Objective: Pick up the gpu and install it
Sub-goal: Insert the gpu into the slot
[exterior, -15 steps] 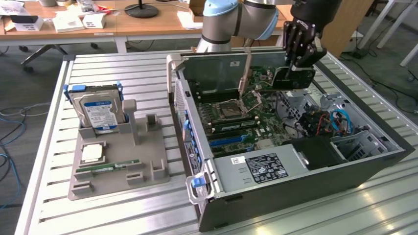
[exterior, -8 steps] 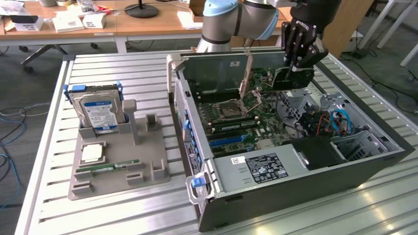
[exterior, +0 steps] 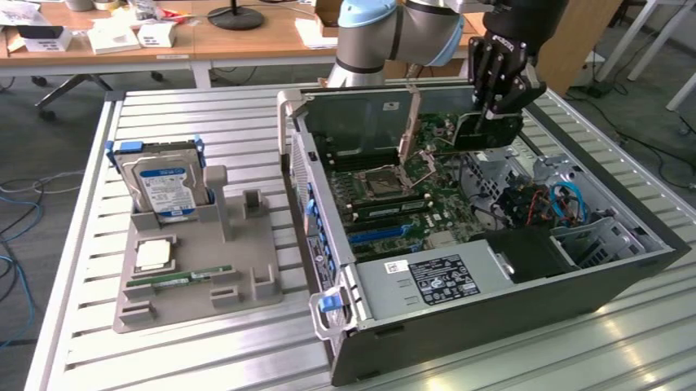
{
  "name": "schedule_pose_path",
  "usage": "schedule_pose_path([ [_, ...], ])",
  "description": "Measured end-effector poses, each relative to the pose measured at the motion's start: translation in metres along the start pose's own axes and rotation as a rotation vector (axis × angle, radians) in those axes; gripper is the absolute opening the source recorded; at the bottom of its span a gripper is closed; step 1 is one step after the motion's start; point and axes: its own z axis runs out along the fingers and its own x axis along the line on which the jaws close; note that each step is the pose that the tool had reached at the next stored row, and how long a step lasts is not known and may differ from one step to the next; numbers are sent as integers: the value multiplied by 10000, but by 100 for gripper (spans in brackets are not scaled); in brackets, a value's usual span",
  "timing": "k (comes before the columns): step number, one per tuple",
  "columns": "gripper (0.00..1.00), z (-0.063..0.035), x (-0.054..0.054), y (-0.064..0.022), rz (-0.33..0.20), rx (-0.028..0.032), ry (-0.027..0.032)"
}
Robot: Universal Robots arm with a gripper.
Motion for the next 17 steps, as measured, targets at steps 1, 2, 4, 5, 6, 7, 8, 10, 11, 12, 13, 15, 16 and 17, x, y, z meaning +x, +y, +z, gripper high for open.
schedule_pose_path([
  [1,26,0,0,0,0,0,0],
  [2,26,0,0,0,0,0,0],
  [4,26,0,0,0,1,0,0],
  [5,26,0,0,0,0,-2,0],
  [6,26,0,0,0,1,-5,0],
  [7,26,0,0,1,2,-11,-2],
  [8,26,1,0,1,1,-21,-9],
  [10,26,1,-1,0,-2,-89,-18],
  [11,26,1,0,0,-4,-142,-21],
  [12,26,0,0,0,-6,-193,-23],
  [13,26,1,0,0,-7,-231,-28],
  [15,26,1,1,1,-4,-249,-75],
  [16,26,1,1,0,-2,-254,-129],
  [17,26,1,0,0,3,-261,-171],
])
